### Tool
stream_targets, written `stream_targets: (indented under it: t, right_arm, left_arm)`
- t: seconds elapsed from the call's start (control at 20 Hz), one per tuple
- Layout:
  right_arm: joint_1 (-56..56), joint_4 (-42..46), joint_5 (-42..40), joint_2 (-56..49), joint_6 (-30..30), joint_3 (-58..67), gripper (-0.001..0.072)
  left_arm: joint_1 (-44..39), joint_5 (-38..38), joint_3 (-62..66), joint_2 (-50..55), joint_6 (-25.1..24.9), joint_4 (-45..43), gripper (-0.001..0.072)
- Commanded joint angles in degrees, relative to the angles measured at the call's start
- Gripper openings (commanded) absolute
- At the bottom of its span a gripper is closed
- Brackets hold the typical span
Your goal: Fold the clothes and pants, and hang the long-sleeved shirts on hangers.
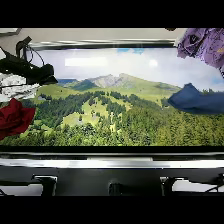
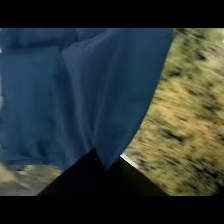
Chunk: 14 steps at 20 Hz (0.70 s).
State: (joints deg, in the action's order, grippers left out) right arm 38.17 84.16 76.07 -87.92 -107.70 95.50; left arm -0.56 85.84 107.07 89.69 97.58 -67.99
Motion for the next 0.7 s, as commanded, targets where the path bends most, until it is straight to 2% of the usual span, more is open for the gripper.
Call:
stream_targets:
  t: [0.0,0.1,0.3,0.5,0.65]
  right_arm:
    - [7.0,3.8,-3.6,8.7,-1.3,-17.7,0.0036]
    - [9.0,3.8,-6.8,14.4,-1.7,-27.5,0.0037]
    - [9.5,5.5,-7.5,21.0,-2.2,-39.8,0.0037]
    - [9.5,10.1,-7.5,25.6,-5.8,-46.2,0.0038]
    - [9.5,11.8,-6.2,26.6,-6.0,-47.2,0.0038]
  left_arm:
    - [0.0,0.3,0.0,0.0,0.0,0.0,0.0022]
    - [0.0,0.3,0.0,0.0,0.0,0.0,0.0022]
    - [0.0,0.3,0.0,0.0,0.0,0.0,0.0022]
    - [0.0,0.3,0.0,0.0,0.0,0.0,0.0021]
    - [0.0,0.3,0.0,0.0,0.0,0.0,0.0022]
